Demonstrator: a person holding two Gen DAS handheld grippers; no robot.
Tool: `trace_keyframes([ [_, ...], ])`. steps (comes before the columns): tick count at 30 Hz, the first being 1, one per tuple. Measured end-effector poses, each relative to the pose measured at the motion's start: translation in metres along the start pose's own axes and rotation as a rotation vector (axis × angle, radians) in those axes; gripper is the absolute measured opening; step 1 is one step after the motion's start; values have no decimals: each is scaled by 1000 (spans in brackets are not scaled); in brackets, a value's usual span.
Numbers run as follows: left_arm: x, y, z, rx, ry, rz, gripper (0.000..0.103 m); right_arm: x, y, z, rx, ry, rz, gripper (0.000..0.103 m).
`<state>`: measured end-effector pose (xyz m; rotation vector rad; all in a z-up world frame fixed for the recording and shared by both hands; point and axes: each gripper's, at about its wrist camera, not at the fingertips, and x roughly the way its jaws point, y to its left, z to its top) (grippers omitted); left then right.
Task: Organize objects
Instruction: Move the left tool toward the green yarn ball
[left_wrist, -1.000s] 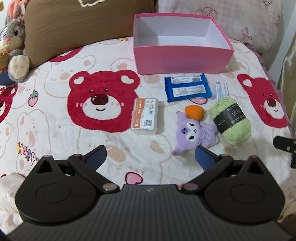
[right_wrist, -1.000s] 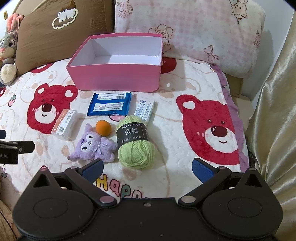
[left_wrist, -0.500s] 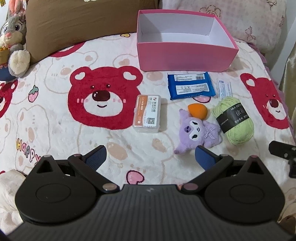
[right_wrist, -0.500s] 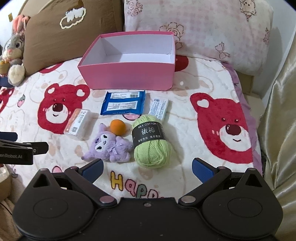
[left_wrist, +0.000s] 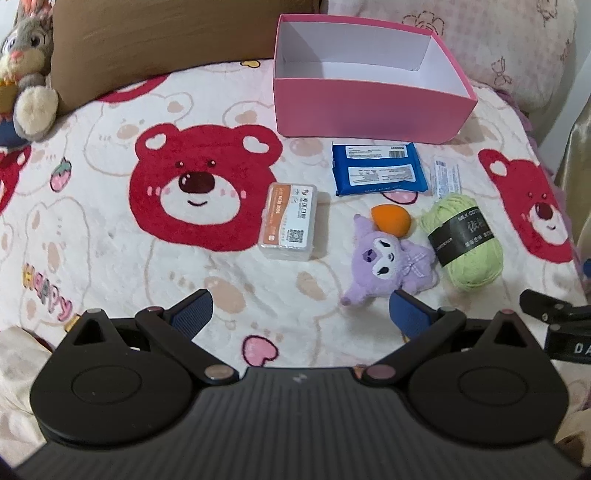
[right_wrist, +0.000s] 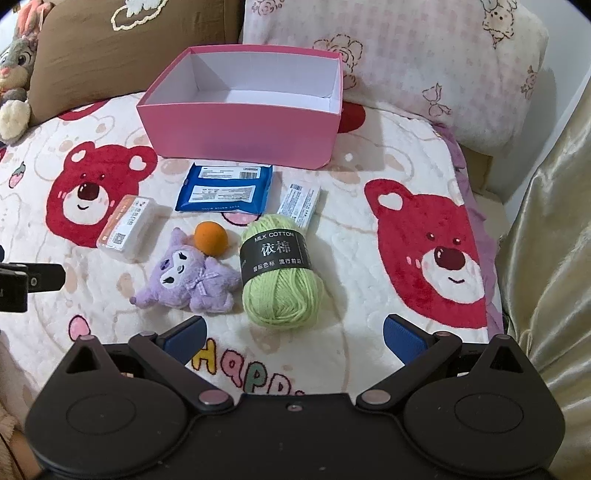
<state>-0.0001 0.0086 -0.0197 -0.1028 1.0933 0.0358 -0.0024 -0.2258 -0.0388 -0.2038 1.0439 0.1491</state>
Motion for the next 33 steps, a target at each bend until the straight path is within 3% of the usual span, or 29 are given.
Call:
trace_keyframes([
  [5,-3,1,-2,2,-21,-9,103,-2,4,0,-19,-7,-16,103],
  [14,-17,-12,-1,112,-93,94,103,-2,6,-1,-37,-7,-24,103],
  [29,-7,-6,-1,73,-29,56,103,-3,2,-2,-35,-3,-36,103],
  [33,-10,-7,1,71,-11,12,103,-6,-2,2,-45,-1,-16,103],
])
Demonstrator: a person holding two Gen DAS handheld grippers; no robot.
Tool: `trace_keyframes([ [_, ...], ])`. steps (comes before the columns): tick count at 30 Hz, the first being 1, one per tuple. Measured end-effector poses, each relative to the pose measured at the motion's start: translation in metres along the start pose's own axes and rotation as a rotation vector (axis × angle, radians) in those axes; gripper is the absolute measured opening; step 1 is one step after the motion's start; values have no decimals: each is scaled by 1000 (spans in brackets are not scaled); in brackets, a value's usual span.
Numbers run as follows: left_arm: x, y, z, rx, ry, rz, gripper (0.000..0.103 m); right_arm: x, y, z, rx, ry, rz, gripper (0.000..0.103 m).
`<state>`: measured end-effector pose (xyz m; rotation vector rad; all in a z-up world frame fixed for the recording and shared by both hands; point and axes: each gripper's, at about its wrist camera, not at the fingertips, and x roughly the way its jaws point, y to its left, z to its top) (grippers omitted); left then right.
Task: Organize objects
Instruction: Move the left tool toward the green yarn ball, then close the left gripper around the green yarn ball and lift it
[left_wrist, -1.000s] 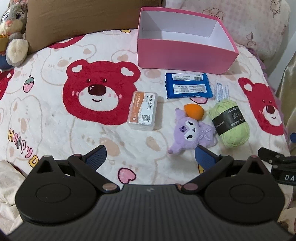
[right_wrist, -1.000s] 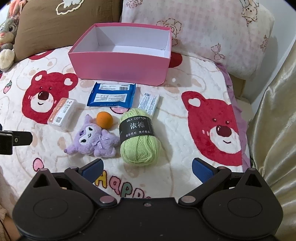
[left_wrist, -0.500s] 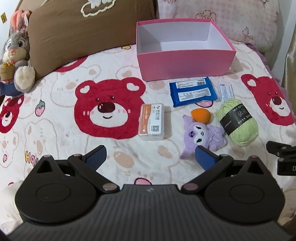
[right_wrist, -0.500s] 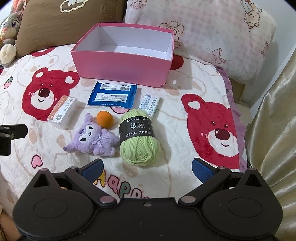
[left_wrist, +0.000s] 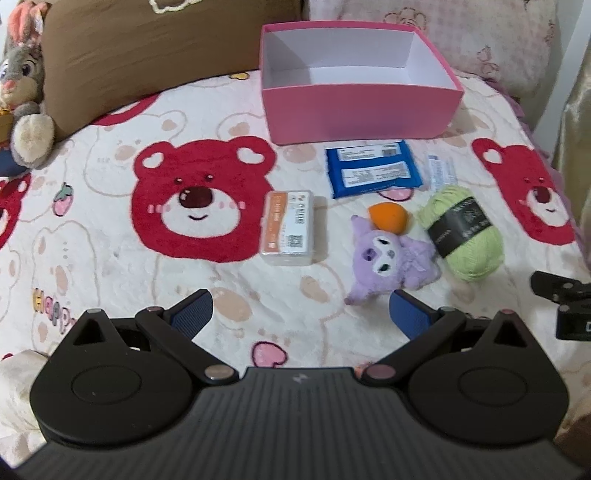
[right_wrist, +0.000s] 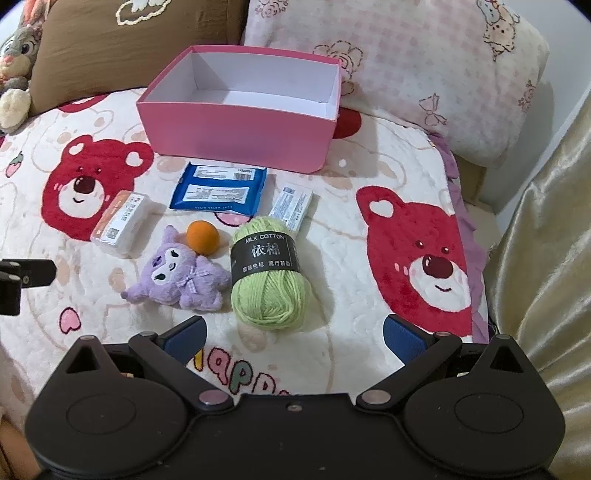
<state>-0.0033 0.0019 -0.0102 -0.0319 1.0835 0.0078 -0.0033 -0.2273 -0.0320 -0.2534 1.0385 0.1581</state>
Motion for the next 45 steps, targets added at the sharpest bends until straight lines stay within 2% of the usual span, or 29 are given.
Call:
trace_keyframes([
  [5,-9,-11,9,41,-10,-36,103,-9,0,4,-136,-4,71,103],
  [7,-7,-16,14,44,0,-58,103,-14,-4,3,-180,-67,100,103],
  [9,-2,-21,20,31,12,-122,103,-15,-10,0,-215,-143,140,103],
  [12,6,-33,30,17,8,-191,103,-6,-16,-2,-236,-197,176,103],
  [17,28,-57,39,-11,-20,-229,102,23,-28,-2,-192,-181,269,103],
  [25,78,-83,37,-59,7,-300,100,66,-32,-8,-218,-181,325,101],
  [31,103,-93,33,-84,-16,-369,99,93,-38,-11,-180,-166,395,97],
  [38,131,-97,30,-154,35,-447,82,117,-36,-9,-186,-102,402,83],
  [40,137,-95,32,-180,38,-467,69,119,-32,-6,-219,-75,397,83],
  [42,141,-95,33,-191,39,-493,64,123,-30,-4,-252,-50,393,83],
  [45,146,-92,30,-223,43,-475,60,126,-31,-4,-266,-53,381,81],
])
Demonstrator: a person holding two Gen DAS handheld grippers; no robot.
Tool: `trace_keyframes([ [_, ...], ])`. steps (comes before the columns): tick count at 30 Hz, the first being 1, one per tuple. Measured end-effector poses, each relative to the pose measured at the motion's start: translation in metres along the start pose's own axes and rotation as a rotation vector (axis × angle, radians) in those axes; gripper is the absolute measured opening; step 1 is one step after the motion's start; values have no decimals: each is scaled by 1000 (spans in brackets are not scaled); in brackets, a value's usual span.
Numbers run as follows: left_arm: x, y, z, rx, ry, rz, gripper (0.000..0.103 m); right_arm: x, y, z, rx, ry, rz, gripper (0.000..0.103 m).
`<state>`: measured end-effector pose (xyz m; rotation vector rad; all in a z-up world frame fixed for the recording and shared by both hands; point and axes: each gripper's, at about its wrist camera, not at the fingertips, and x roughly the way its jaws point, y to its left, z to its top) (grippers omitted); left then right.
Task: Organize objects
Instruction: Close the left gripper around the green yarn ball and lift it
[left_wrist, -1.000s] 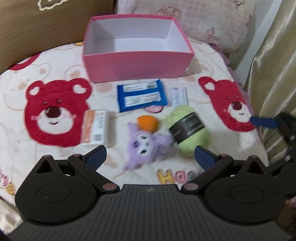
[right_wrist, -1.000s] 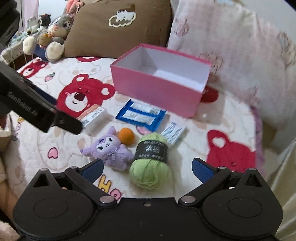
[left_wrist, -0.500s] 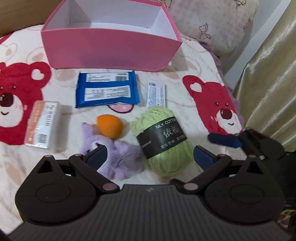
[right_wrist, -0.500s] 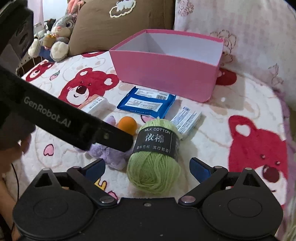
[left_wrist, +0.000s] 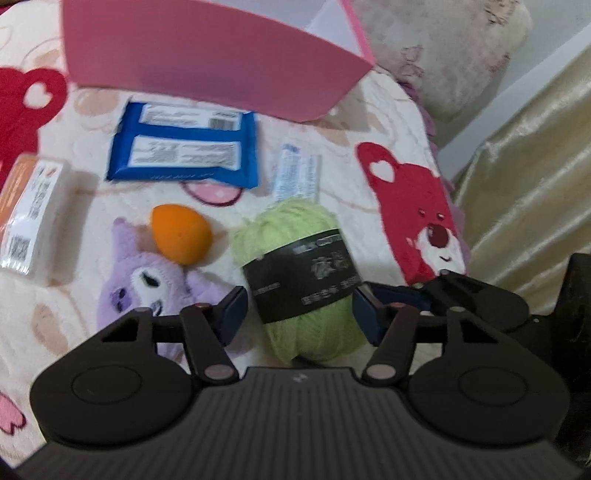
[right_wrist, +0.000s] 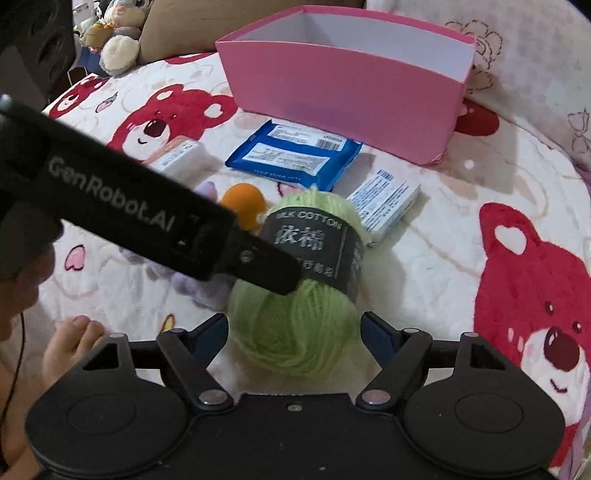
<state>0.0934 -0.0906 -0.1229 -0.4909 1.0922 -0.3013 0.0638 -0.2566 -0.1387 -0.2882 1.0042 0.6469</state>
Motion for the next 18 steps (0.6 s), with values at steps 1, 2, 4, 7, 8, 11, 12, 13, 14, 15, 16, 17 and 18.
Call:
trace_keyframes([
  [1,1,3,-2,-16,-6,-8,60,1,-4,-2,27,-9,15,80],
  [2,5,5,-4,-24,-7,-14,60,4,-6,-3,54,-14,27,73],
  [4,12,7,-4,-19,9,-8,62,13,-9,-8,110,-15,39,69],
  [7,17,9,-7,-37,10,-34,61,19,-4,-15,150,-46,14,68],
  [8,20,9,-9,-34,8,-46,61,19,-2,-17,157,-57,5,67],
  [11,23,10,-15,-43,-8,-63,59,16,6,-19,168,-73,-33,63],
  [12,21,10,-16,-51,-18,-71,58,15,10,-19,155,-76,-52,62],
  [13,20,9,-18,-45,-25,-71,57,14,13,-18,145,-80,-64,61],
  [14,17,7,-18,-27,-28,-70,56,12,16,-17,135,-82,-75,60],
  [15,14,5,-18,-16,-28,-74,54,10,19,-16,124,-81,-85,60],
  [16,11,5,-17,-14,-29,-80,54,7,21,-14,113,-86,-86,60],
  [17,5,5,-15,-14,-33,-89,54,4,23,-12,102,-95,-81,60],
  [18,0,5,-15,-11,-38,-97,54,-1,25,-10,96,-103,-87,60],
])
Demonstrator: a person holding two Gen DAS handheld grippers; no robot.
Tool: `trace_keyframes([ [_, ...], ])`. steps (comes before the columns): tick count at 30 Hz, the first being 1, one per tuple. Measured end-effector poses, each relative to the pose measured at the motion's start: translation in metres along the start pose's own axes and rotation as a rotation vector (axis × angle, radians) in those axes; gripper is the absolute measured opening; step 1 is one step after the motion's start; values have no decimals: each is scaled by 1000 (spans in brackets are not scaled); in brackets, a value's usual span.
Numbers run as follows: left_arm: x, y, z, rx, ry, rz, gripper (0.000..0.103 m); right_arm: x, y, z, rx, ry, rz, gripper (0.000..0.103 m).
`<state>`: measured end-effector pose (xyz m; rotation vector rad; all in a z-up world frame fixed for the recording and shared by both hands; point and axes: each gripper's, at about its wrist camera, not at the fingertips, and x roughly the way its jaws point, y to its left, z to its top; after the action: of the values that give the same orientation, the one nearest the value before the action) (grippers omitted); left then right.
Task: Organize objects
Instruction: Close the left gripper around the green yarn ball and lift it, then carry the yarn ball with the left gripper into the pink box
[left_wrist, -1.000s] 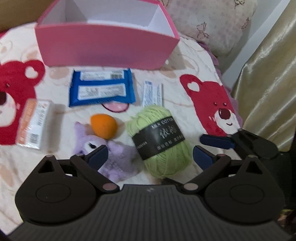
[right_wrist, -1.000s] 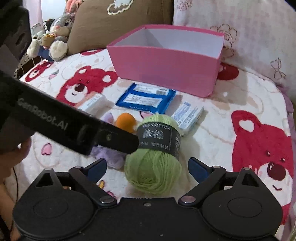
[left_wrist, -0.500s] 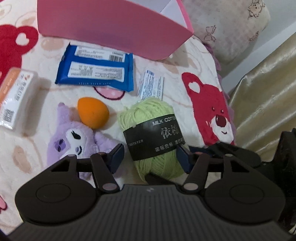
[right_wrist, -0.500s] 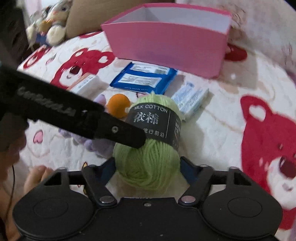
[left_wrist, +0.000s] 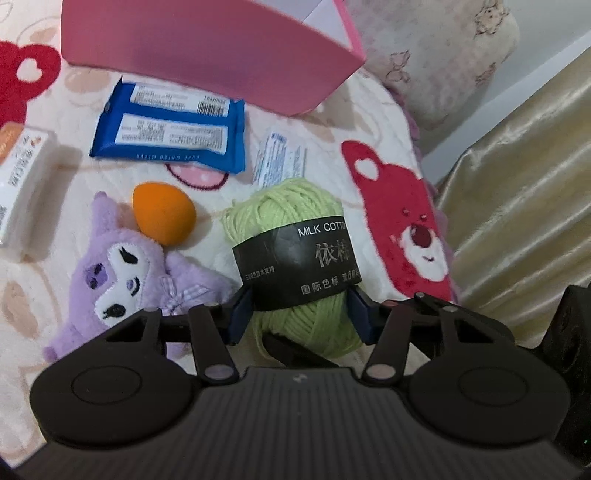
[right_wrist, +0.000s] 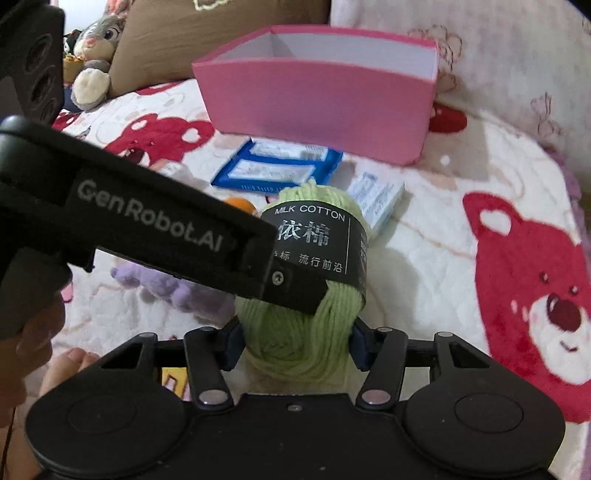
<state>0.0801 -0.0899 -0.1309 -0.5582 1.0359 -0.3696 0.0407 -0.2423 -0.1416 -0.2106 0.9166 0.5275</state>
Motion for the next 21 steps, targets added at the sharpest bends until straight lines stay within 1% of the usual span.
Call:
trace_keyframes([
  [5,-30,-6,12,10,-10,-26,54,-22,11,15,-6,-31,-19,60],
  [9,-50,-14,24,19,-6,-19,54,-37,25,31,-23,-52,-51,62],
  [13,-72,-18,35,29,-23,-37,54,-50,37,47,-46,-73,-82,62],
  [21,-109,-35,67,100,-65,-46,54,-73,48,86,-57,-121,-121,62],
])
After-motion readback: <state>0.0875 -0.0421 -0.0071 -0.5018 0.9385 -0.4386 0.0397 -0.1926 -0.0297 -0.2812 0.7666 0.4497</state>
